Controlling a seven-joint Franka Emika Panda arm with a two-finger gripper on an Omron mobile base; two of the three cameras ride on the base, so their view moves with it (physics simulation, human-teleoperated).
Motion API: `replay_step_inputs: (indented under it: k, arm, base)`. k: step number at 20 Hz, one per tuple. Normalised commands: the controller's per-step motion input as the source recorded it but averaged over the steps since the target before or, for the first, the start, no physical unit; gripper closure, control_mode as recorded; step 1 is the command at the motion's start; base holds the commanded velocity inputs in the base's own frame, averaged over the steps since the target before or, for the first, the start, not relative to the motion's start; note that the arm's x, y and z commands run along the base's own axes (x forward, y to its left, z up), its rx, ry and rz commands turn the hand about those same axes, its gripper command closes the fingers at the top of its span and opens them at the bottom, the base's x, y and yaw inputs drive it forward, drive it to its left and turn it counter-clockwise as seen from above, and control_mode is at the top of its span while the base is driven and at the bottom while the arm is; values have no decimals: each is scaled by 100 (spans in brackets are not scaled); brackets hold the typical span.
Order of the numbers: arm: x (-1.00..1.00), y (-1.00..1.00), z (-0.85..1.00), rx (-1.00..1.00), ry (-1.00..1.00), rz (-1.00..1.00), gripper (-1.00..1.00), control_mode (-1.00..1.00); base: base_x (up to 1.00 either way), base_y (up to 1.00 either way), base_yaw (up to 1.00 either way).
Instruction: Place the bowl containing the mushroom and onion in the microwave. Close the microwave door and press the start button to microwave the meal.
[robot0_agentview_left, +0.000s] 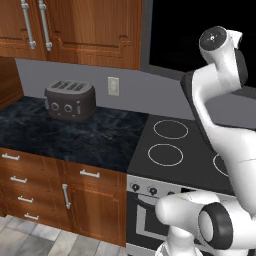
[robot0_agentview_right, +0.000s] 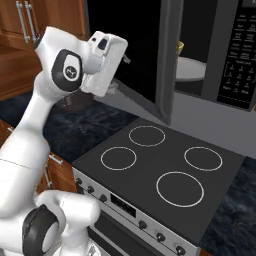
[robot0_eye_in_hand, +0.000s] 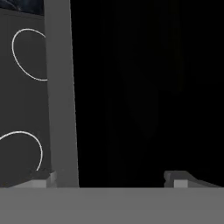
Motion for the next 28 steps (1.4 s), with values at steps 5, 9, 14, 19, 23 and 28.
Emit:
replay_step_inputs:
  k: [5,9,14,19,23,28]
  arm:
    - [91,-4,-27,4,-12,35,-100,-100]
    - [86,0,-21,1,-21,28,-100,-100]
    - [85,0,-8,0,-25,14,-100,-100]
    - [90,0,0,0,-14,1,-100,-100]
    - [13,0,4,-4,1,0,-100,-100]
    - [-38,0,39,-4,6,0,-100,-100]
  base:
    - [0,0,0]
    - [0,0,0]
    - [0,0,0]
    - [0,0,0]
    - [0,0,0]
    - [0,0,0]
